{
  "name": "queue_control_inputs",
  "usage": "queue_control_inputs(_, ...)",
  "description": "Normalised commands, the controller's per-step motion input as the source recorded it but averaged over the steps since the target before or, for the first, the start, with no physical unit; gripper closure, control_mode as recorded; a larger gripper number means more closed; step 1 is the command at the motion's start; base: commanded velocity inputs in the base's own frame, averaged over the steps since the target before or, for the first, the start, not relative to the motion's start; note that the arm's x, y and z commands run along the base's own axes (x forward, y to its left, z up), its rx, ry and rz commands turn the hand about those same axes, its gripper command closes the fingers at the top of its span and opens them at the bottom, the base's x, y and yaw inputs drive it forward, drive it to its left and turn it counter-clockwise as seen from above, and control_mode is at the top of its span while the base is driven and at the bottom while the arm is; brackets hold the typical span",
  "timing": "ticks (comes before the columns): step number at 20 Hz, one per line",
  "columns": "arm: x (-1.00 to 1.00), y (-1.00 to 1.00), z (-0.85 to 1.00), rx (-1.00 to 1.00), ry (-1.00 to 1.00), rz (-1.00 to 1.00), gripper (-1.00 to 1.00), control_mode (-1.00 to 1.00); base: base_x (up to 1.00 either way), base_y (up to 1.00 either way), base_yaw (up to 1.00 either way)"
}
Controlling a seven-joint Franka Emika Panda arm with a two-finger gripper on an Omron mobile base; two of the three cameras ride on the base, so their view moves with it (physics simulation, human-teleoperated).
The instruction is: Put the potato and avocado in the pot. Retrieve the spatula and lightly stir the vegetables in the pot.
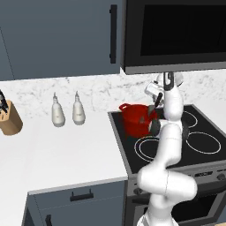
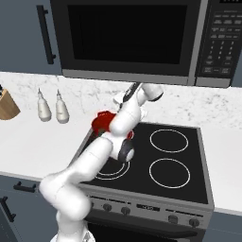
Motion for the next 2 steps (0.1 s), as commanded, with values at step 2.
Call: queue_control_inputs(2, 0.51, -0.86, 0.03, 0.17, -0.07, 0.19, 1.0, -1.0, 0.0, 0.0, 0.0)
